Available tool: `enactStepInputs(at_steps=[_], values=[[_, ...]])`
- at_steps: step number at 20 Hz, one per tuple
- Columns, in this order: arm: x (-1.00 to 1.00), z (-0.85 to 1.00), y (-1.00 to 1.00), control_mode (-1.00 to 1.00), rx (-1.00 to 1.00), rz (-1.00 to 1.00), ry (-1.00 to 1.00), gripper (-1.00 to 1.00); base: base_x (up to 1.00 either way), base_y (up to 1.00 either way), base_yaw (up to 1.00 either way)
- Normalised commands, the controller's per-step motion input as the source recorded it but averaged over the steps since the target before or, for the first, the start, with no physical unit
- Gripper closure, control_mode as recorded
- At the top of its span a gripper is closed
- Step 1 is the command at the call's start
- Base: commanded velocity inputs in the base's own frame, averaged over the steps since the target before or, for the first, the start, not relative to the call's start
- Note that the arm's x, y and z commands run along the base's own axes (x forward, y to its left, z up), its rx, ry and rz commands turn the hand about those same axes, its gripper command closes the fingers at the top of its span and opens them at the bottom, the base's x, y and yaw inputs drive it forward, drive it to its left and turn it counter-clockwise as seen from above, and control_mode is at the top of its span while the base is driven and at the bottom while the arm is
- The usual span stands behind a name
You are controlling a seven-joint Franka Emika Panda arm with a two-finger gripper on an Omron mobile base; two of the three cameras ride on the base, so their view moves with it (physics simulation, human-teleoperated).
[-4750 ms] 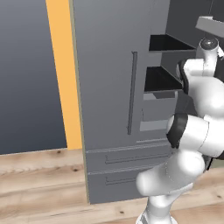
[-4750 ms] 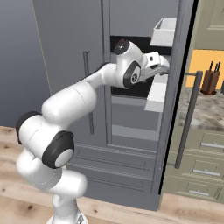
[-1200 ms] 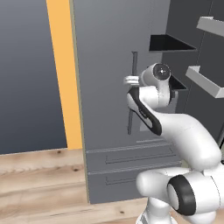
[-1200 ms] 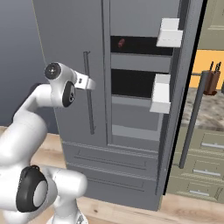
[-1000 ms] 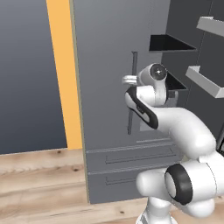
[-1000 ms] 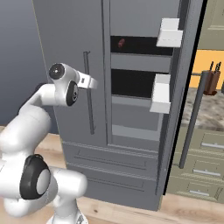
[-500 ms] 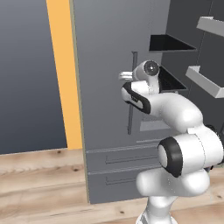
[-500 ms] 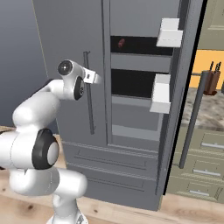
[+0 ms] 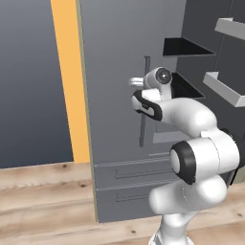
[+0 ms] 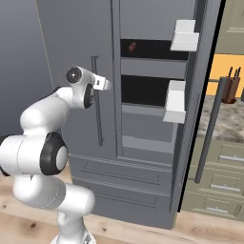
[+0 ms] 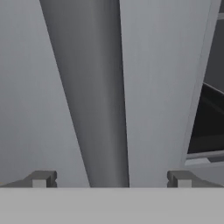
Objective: Move the hot dog bun to the plate on the dining table and place the condiment next to that plate. Then navigate to the fridge and take the sausage and place it on the plate as well.
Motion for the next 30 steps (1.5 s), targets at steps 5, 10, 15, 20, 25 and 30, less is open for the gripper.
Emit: enactStepInputs(at_steps=[5, 10, 15, 20, 25, 30], values=[[0.65, -0.22, 0.06, -1.00, 0.00, 0.00, 0.00, 1.00, 0.00, 0.00, 0.00], [0.28, -0.07, 0.06, -1.00, 0.00, 0.01, 0.01, 1.00, 0.00, 0.00, 0.00], [-0.57, 0.00, 0.39, -1.00, -0.01, 0.04, -0.02, 1.00, 0.00, 0.00, 0.00], [-1.00, 0.00, 0.57, -1.00, 0.00, 0.08, -0.03, 1.00, 0.00, 0.00, 0.00], [-1.00, 0.00, 0.72, -1.00, 0.00, 0.05, 0.00, 1.00, 0.00, 0.00, 0.00], [-0.76, 0.03, 0.73, -1.00, 0.00, 0.01, 0.09, -1.00, 0.00, 0.00, 0.00]])
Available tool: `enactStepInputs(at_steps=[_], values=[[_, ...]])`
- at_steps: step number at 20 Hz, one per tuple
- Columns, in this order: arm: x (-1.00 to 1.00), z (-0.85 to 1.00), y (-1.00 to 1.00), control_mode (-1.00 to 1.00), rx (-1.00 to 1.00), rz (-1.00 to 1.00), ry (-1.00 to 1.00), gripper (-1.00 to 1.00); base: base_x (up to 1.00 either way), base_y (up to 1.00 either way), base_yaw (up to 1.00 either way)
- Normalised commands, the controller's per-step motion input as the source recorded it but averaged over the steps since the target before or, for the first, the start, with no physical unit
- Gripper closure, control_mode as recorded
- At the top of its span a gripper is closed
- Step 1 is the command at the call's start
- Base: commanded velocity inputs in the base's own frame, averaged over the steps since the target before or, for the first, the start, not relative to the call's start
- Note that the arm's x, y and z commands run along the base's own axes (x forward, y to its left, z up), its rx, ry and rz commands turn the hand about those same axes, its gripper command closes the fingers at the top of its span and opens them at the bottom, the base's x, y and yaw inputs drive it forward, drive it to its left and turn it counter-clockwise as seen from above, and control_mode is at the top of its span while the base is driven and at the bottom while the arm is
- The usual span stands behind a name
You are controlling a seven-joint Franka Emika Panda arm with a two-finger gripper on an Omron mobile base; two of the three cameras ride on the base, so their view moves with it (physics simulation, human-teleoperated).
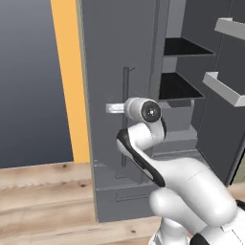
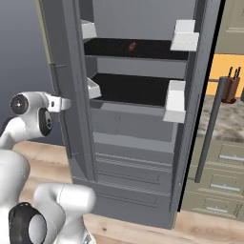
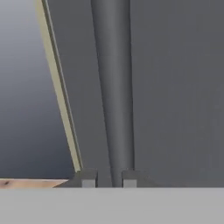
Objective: Move the hot dog bun to the plate on the dining table and place the condiment next to that plate. Then navigate to the fridge and take the sausage and place it on the plate as well.
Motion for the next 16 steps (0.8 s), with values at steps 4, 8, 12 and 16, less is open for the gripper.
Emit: enactStepInputs(at_steps=[4, 8, 12, 16], values=[[-0.57, 0.44, -0.15, -1.00, 0.09, -0.03, 0.11, -1.00, 0.00, 0.00, 0.00], [-0.58, 0.72, -0.70, -1.00, 0.25, -0.07, 0.19, -1.00, 0.00, 0.00, 0.00], [-0.41, 0.61, -0.88, -1.00, 0.27, -0.01, 0.23, -1.00, 0.00, 0.00, 0.00], [-0.32, 0.43, -0.98, -1.00, 0.33, -0.01, 0.22, -1.00, 0.00, 0.00, 0.00]])
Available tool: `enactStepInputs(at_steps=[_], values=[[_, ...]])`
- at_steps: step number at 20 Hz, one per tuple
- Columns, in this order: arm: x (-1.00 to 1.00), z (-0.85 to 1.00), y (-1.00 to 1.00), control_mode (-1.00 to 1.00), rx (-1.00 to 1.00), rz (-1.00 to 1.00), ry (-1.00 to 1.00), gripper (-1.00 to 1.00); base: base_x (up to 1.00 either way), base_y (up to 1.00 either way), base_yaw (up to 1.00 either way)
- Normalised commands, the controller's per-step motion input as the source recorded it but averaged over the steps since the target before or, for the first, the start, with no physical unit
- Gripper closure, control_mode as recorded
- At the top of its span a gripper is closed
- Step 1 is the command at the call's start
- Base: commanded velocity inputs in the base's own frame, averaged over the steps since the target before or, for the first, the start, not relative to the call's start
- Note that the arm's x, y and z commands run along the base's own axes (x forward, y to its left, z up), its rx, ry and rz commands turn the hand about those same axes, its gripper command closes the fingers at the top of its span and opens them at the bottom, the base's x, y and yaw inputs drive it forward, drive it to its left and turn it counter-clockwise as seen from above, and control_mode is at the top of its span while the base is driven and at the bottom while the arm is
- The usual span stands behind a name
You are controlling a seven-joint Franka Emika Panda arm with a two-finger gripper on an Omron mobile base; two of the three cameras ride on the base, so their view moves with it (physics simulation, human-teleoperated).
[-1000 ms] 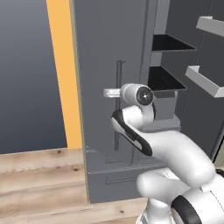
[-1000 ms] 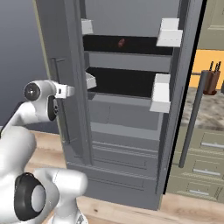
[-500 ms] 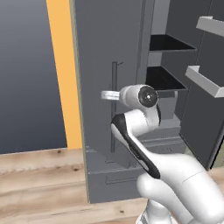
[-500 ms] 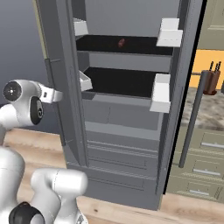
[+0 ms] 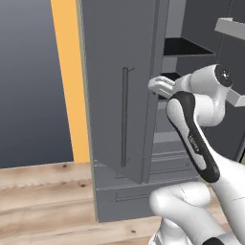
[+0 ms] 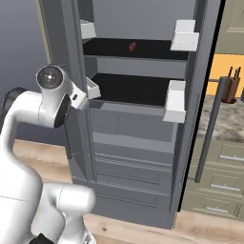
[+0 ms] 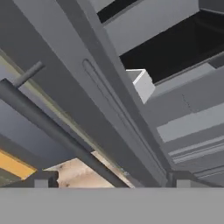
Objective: Move the hot dog bun to the plate on the dining table and place the condiment next to that plate. Then navigate to the fridge and take the sausage and place it on the plate as well.
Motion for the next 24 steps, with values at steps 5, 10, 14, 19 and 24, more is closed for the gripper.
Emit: enactStepInputs(at_steps=[5, 10, 14, 19, 24], values=[[-0.13, 0.13, -0.74, -1.00, 0.30, -0.01, 0.08, -1.00, 0.00, 0.00, 0.00], [0.18, 0.01, -0.23, -1.00, 0.30, 0.00, 0.01, -1.00, 0.00, 0.00, 0.00], [0.41, 0.00, -0.01, -1.00, 0.32, 0.00, 0.02, -1.00, 0.00, 0.00, 0.00], [0.50, 0.00, 0.00, -1.00, 0.30, 0.00, 0.01, -1.00, 0.00, 0.00, 0.00], [0.50, 0.00, 0.00, -1.00, 0.28, 0.00, 0.00, -1.00, 0.00, 0.00, 0.00]])
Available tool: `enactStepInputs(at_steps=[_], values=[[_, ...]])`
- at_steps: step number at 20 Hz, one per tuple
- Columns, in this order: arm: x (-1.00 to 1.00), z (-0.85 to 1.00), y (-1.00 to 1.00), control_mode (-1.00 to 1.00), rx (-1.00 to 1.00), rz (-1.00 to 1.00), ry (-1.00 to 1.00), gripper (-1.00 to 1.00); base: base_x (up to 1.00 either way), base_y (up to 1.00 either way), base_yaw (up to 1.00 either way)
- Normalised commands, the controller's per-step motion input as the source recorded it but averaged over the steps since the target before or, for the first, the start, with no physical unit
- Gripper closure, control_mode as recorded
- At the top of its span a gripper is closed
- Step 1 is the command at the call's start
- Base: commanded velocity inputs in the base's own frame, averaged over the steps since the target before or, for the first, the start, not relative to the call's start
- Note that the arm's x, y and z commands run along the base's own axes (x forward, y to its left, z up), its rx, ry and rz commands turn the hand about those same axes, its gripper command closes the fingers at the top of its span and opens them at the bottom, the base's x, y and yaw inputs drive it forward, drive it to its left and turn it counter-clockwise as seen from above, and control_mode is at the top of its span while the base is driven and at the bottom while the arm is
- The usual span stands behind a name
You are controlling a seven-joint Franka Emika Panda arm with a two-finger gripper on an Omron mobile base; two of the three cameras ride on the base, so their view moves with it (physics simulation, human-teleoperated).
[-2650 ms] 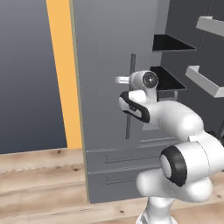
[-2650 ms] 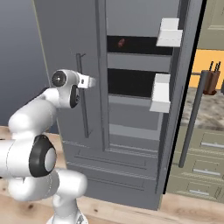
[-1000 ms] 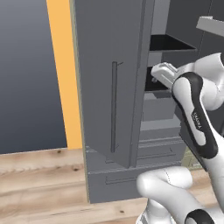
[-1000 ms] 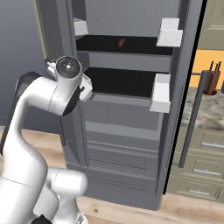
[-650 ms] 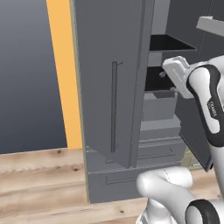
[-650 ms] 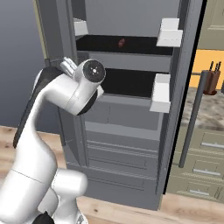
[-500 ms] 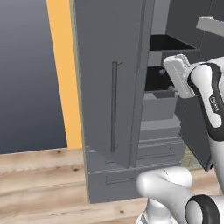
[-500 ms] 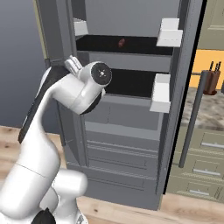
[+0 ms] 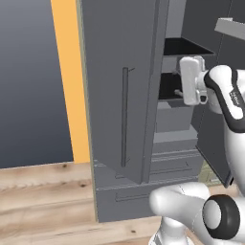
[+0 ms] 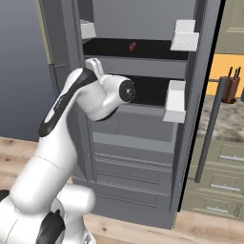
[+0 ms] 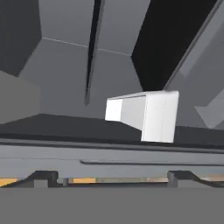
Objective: Move the hot dog bun to the plate on the dining table and place the condiment next to that plate. Then navigate to the fridge and take the sausage and place it on the plate as well.
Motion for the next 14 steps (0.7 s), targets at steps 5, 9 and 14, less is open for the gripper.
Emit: enactStepInputs(at_steps=[5, 9, 14], values=[[0.49, 0.00, 0.04, -1.00, 0.24, 0.00, 0.00, -1.00, 0.00, 0.00, 0.00], [0.36, 0.00, 0.30, -1.00, 0.12, 0.02, 0.00, -1.00, 0.00, 0.00, 0.00], [0.13, 0.00, 0.50, -1.00, 0.01, 0.06, 0.05, -1.00, 0.00, 0.00, 0.00]])
